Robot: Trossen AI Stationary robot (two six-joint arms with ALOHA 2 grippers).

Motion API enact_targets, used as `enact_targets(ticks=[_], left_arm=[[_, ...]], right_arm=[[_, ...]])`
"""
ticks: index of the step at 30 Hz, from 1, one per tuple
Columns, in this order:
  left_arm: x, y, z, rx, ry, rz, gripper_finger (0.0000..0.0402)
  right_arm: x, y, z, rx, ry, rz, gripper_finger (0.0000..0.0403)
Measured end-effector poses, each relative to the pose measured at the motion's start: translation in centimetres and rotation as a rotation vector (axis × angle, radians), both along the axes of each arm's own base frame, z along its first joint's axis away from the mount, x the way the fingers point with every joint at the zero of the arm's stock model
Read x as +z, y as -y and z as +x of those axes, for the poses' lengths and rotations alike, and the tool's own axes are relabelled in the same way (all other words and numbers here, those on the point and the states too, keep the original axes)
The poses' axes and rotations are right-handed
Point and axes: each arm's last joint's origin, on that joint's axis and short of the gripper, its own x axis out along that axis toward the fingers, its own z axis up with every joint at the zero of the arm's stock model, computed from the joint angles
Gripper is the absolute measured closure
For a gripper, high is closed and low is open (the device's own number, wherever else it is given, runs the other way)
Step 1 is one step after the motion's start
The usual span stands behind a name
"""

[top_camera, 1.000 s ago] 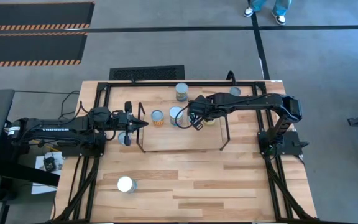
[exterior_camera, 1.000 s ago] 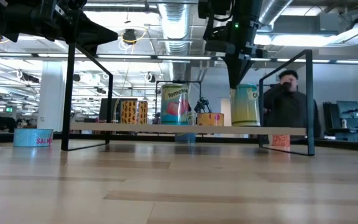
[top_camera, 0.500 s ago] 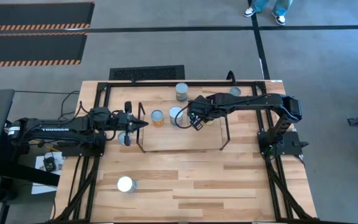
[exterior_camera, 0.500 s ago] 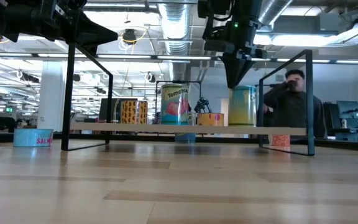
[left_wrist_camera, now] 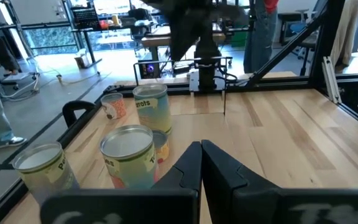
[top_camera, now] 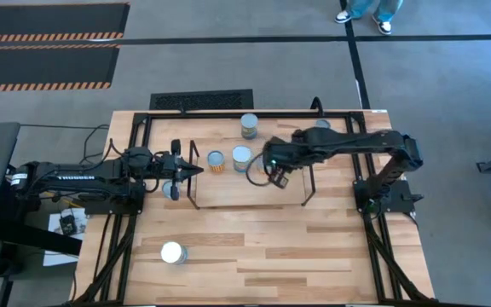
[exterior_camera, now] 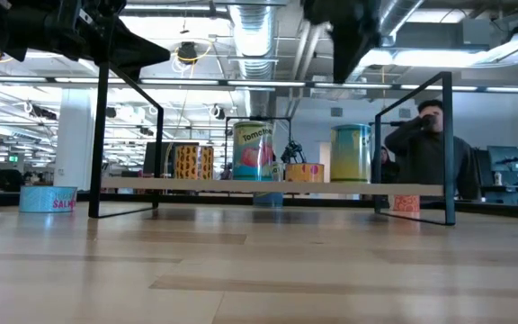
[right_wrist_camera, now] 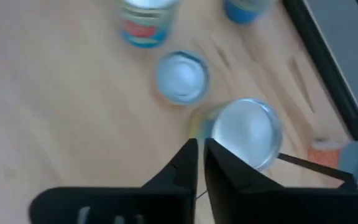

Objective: Pick and place cans onto a shelf
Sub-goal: Put the orange can on the shelf aligned with the black beans can

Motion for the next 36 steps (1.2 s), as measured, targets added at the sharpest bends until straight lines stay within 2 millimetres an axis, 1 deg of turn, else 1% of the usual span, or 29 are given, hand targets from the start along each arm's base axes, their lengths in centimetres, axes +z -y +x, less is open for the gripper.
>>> enact_targets(ticks=[3,5,7,11,13,16,20,22,25,28,31,36], left_arm=[[0.0,0.0,0.0,0.000,0.000,0.000,0.0401],[0.0,0.0,0.0,-0.001,0.001,0.006,0.0402],[0.0,0.0,0.0,-0.001,0.003,0.010,0.0401],[0.1,0.0,0.0,-0.001,0.007,0.010,0.0402],[0.1,0.0,0.0,-0.001,0.010,0.011,0.0401],[0.1,0.0,0.0,-0.001,0.012,0.012,0.0401],[0.1,-0.1,0.0,0.015,0.014,0.014,0.0401],[0.2,-0.1,0.0,0.033,0.016,0.015,0.0401],[0.2,-0.2,0.0,0.057,0.017,0.007,0.0401],[0.2,-0.2,0.0,0.060,0.018,-0.008,0.0401],[0.2,-0.2,0.0,0.068,0.019,-0.019,0.0402],[0.1,-0.3,0.0,0.090,0.016,-0.055,0.0401]], right_arm=[[1.3,-1.9,-1.0,0.116,0.091,-0.030,0.0393],[1.8,-3.2,-1.6,0.207,0.194,-0.044,0.0392],[1.9,-4.4,-2.2,0.293,0.297,-0.054,0.0388],[0.5,-6.3,-3.9,0.440,0.496,-0.085,0.0397],[-0.6,-6.5,-4.7,0.483,0.594,-0.104,0.0397],[-2.3,-6.4,-6.0,0.536,0.728,-0.133,0.0396],[-4.3,-5.2,-7.6,0.577,0.873,-0.201,0.0398],[-4.8,-4.2,-8.4,0.572,0.929,-0.247,0.0398],[-5.2,-2.3,-9.6,0.550,0.965,-0.304,0.0399],[-5.3,-0.1,-10.9,0.482,0.976,-0.353,0.0399],[-5.2,1.9,-12.2,0.406,0.950,-0.394,0.0399],[-5.2,4.9,-14.4,0.271,0.866,-0.450,0.0399]])
